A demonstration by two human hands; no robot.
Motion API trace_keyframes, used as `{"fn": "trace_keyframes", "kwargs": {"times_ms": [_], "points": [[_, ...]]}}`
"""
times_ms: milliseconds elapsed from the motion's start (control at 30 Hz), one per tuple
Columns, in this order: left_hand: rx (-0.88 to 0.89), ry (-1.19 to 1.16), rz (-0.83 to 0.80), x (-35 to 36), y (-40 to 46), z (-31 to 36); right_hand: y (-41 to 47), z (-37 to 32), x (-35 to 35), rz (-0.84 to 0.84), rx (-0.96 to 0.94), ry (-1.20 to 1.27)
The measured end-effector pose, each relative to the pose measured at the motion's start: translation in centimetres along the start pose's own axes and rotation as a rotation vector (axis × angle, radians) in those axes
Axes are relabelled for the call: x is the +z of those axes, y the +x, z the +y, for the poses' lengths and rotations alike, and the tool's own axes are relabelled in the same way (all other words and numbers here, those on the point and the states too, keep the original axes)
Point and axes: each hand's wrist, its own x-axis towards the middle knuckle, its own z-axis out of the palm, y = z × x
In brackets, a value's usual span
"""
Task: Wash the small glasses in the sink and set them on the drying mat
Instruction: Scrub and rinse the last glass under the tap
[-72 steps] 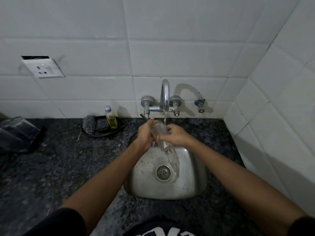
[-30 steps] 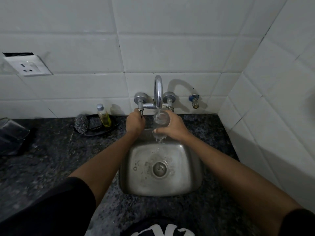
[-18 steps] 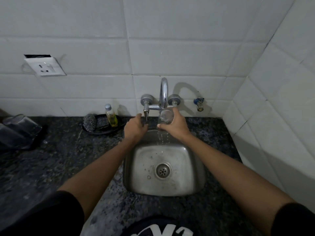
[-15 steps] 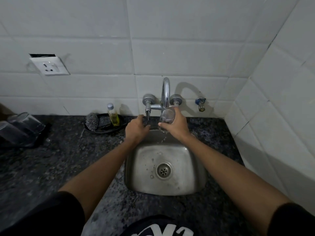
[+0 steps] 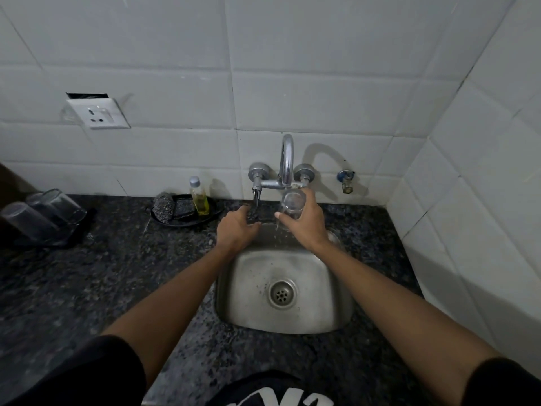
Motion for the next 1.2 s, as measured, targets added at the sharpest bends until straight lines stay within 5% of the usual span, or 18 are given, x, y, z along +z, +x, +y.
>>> {"fn": "trace_keyframes", "kwargs": {"times_ms": [400, 1200], "points": [[0.008, 0.008, 0.011, -0.4, -0.5, 0.7, -0.3, 0.3, -1.2, -0.085, -0.05, -0.037], [-0.009, -0.013, 0.028, -1.0, -1.7, 0.7, -2.1, -0.1, -1.6, 0.003, -0.038, -0.047]]}}
